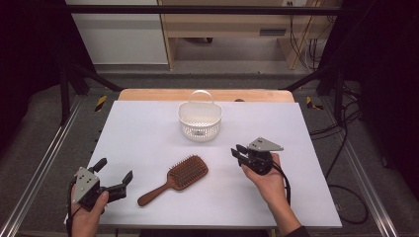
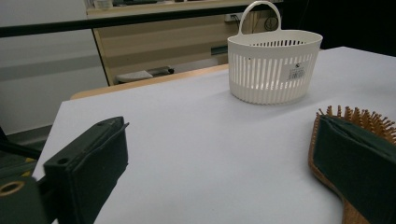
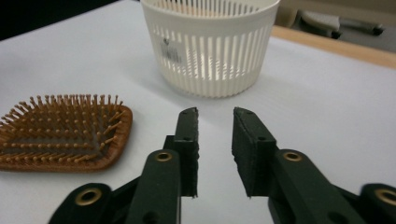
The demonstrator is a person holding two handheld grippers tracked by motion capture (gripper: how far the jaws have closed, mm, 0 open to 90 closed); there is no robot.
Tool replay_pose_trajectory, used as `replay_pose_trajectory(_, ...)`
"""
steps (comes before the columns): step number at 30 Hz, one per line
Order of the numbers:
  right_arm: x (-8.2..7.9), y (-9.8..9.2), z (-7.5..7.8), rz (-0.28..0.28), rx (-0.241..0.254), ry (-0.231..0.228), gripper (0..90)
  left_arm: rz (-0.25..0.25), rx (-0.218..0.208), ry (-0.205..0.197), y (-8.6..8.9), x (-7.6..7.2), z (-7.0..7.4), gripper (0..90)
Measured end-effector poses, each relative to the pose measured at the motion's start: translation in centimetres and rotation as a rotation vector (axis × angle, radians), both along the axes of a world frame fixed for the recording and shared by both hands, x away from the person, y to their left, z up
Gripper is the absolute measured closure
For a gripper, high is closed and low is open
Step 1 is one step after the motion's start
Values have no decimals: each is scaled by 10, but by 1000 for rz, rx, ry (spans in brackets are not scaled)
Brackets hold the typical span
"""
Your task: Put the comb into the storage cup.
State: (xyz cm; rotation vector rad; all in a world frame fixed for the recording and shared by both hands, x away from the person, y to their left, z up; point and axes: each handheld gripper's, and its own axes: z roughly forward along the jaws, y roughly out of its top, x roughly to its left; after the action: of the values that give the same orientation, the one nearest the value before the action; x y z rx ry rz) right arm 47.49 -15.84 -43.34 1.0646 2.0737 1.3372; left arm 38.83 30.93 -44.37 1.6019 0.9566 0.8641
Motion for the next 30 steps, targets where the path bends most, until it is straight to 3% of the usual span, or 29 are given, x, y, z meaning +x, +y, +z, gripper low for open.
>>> replay_pose_trajectory(3,-7,-15,4,-18,19,-49,582,-8,10,13,-1,0,-1,26)
replay_pose_trajectory(11,-30,-64,6,-114,55,-78,273,-26,30,30,-6,0,-2,26)
replay_pose_trajectory(12,-30,-64,6,-114,55,-78,273,-29,35,31,-7,0,-2,26)
replay_pose_trajectory(13,-36,-72,6,-137,67,-90,194,-32,39,34,-8,-1,-2,28)
replay_pose_trajectory(17,-43,-83,4,-159,74,-98,105,-28,41,40,-11,-1,-1,27)
replay_pose_trajectory(22,-51,-95,-5,-151,73,-125,63,-59,43,75,-14,-1,0,26)
replay_pose_trajectory(30,-48,-93,-6,-136,80,-161,76,-137,49,146,-26,1,6,27)
